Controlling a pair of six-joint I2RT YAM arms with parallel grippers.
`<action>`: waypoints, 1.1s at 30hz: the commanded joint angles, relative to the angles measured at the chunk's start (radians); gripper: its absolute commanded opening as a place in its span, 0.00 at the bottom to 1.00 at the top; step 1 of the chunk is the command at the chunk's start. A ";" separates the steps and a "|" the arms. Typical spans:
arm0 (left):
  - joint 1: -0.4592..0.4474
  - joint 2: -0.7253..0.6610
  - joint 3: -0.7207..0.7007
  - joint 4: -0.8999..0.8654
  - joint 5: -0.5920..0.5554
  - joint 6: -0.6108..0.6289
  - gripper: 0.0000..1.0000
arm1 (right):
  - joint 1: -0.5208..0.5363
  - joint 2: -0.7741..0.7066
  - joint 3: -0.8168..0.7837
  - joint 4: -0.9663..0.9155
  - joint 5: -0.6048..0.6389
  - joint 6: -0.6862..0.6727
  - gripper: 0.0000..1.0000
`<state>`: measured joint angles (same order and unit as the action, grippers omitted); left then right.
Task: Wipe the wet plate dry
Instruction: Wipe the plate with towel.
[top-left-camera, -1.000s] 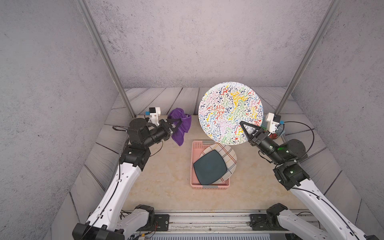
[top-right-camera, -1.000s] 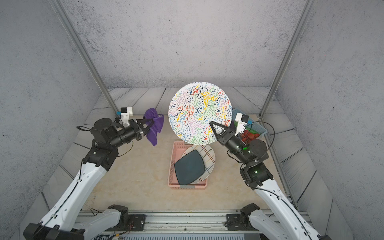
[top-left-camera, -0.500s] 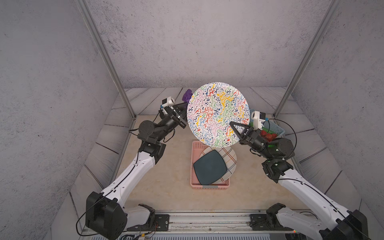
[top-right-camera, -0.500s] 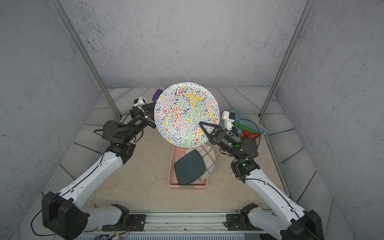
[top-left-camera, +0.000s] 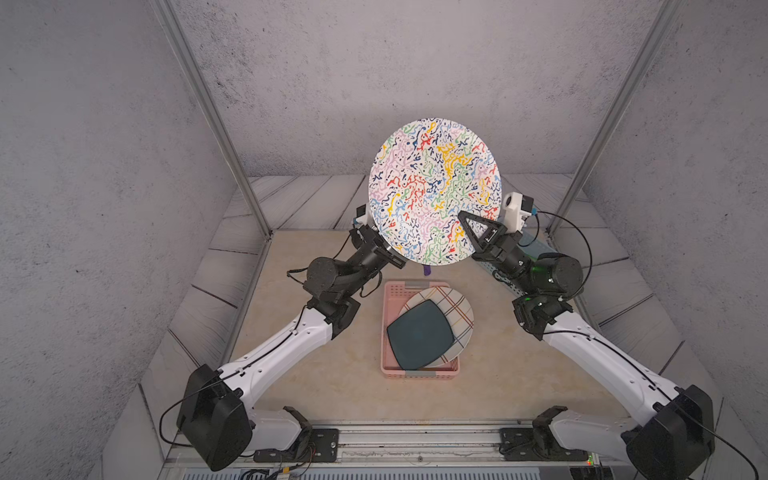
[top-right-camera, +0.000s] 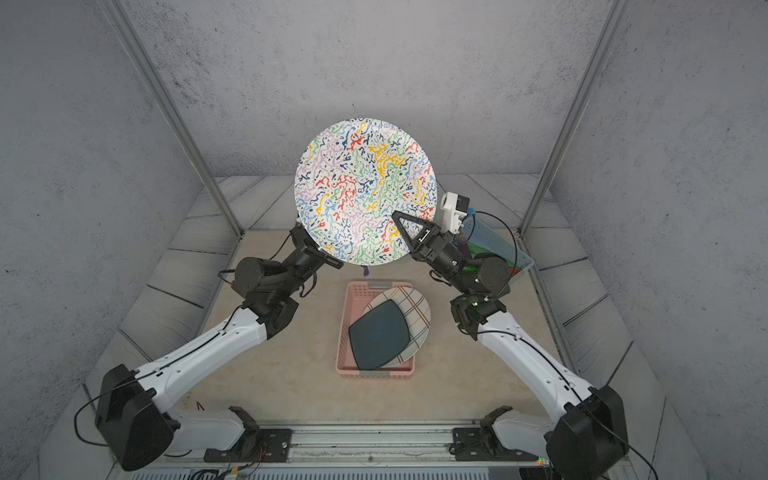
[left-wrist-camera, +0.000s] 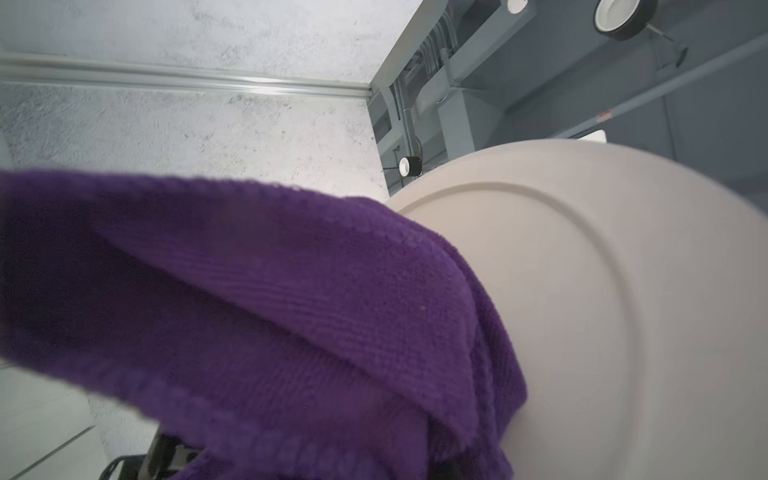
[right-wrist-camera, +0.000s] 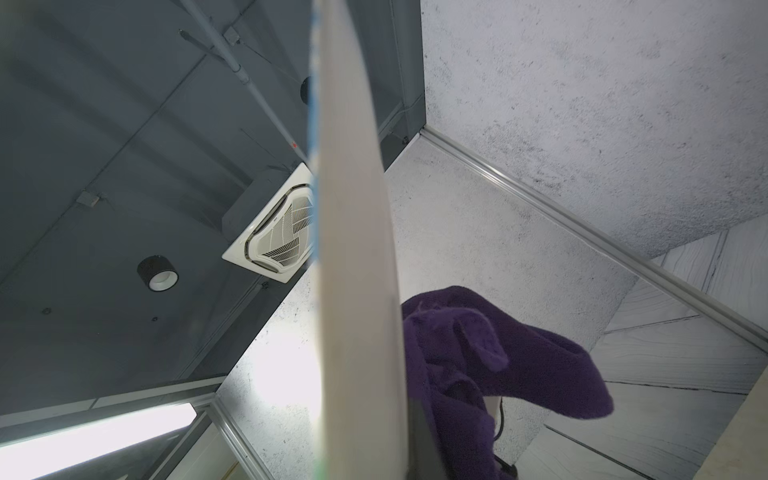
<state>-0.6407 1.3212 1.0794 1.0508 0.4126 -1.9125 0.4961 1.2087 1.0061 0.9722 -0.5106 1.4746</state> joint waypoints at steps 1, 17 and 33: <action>0.078 0.000 0.102 0.150 0.013 -0.035 0.00 | -0.003 -0.028 -0.054 -0.037 0.021 0.003 0.00; -0.107 0.018 0.009 0.168 -0.017 0.031 0.00 | -0.025 0.050 0.092 -0.095 0.142 -0.040 0.00; 0.039 -0.243 0.200 -1.324 -0.159 1.372 0.00 | -0.075 -0.092 0.042 -0.473 0.006 -0.262 0.00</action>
<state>-0.6041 1.0077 1.2850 0.0139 0.3645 -0.8604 0.4042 1.1393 1.0374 0.5156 -0.4454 1.2804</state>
